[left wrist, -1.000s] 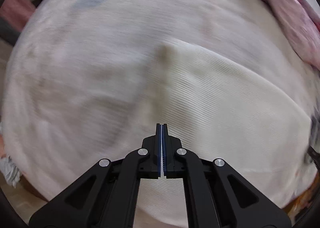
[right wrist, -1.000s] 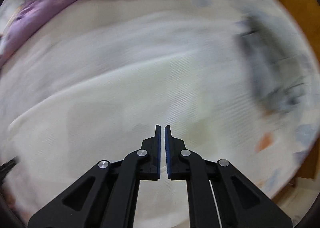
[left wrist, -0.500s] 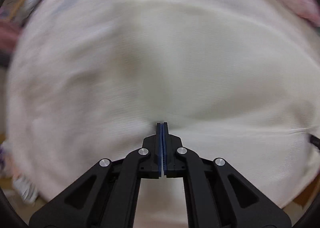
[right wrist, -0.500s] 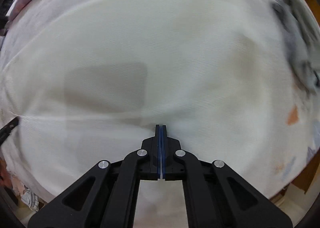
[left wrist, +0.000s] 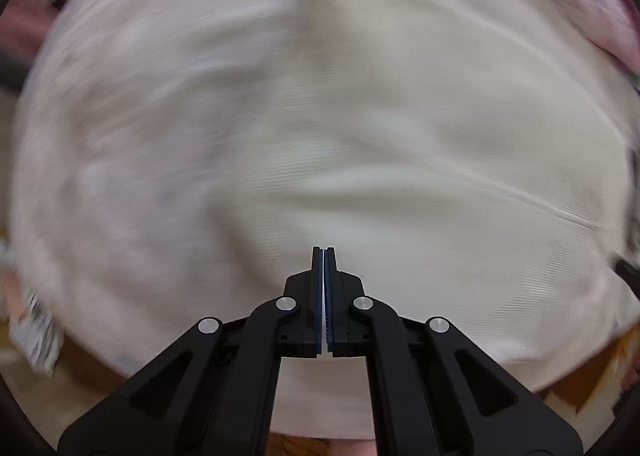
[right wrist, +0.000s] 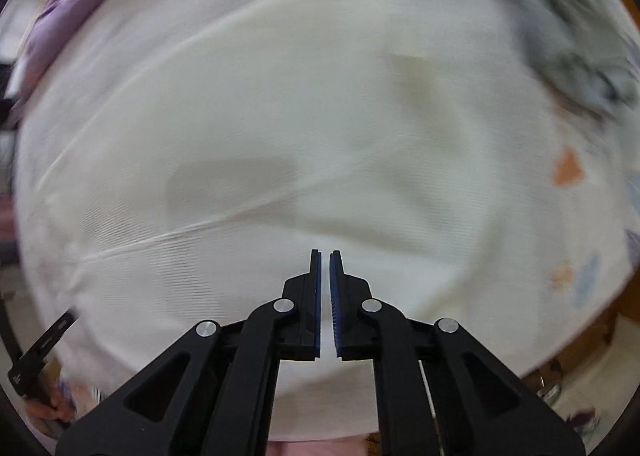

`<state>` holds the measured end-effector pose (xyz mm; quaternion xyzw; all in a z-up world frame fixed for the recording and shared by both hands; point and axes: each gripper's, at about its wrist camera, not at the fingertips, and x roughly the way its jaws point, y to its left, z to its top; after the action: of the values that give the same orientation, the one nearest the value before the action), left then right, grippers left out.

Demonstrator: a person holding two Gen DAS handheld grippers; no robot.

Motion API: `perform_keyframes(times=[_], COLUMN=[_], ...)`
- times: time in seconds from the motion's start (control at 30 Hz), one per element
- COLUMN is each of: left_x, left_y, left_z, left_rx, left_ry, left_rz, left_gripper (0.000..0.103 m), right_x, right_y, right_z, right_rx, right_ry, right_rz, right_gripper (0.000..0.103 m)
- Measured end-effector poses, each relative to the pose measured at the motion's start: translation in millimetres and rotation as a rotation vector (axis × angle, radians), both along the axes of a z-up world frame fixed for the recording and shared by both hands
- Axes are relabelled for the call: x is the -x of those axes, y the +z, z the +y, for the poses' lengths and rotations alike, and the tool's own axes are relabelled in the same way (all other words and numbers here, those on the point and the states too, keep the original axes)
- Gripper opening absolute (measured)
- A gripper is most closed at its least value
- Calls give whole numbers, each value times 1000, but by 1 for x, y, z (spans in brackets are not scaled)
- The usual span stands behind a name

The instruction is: Fold large clothes

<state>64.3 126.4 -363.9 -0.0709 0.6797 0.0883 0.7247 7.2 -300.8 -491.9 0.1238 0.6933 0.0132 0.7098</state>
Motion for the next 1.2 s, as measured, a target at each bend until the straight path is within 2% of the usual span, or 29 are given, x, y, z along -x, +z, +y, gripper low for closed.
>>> perform_keyframes(times=[0.1,0.17,0.23,0.3,0.37,0.43,0.53,0.57,0.6,0.7,0.77,0.83,0.87,0.9,0.93,1.03,1.07,1.1,1.17,1.2], left_x=[-19,-25,-23,-14,3,22,55,66,76,90,89,87,82,71,60,31,22,11,-10,-18], left_y=[-11,-22,-42,-52,-49,-48,-52,-58,-61,-51,-41,-33,-27,-20,-15,-2,3,13,25,29], left_z=[-66,-94,-111,-120,-114,-103,-84,-74,-64,-46,-46,-54,-56,-52,-46,-67,-71,-71,-81,-89], left_rx=[90,135,116,87,150,173,86,23,11,-7,-1,-14,-27,-39,-43,-16,-15,-20,-33,-50], left_ry=[-77,-103,-136,-167,-142,-115,-98,-74,-46,14,31,14,1,-5,-3,-3,-9,-19,-39,-43], left_rz=[-8,6,49,61,78,134,207,270,305,306,294,273,257,241,227,162,151,137,99,87], left_gripper=[3,3,2,2,2,2,3,3,3,3,3,6,9,20,34,42,46,55,60,62], right_x=[-13,-15,-7,11,24,33,46,51,57,72,79,85,89,89,86,74,74,70,58,51], right_y=[-7,-17,-39,-46,-43,-41,-43,-45,-46,-48,-43,-36,-30,-25,-18,-4,1,1,-6,-10], right_z=[52,73,82,72,62,50,29,20,11,-17,-39,-68,-82,-96,-107,-143,-164,-174,-183,-163], right_rx=[-83,-115,-96,-106,-110,-103,-82,-54,-46,8,29,23,19,18,23,-10,-27,-58,-150,-181], right_ry=[74,95,121,123,144,150,138,127,109,59,16,-66,-103,-162,-223,-343,-362,-382,-410,-421], right_rz=[11,32,83,83,90,113,156,177,202,294,321,346,351,351,335,278,277,274,266,265], right_gripper=[6,6,8,8,7,5,4,4,5,14,14,21,42,69,78,83,83,84,86,86])
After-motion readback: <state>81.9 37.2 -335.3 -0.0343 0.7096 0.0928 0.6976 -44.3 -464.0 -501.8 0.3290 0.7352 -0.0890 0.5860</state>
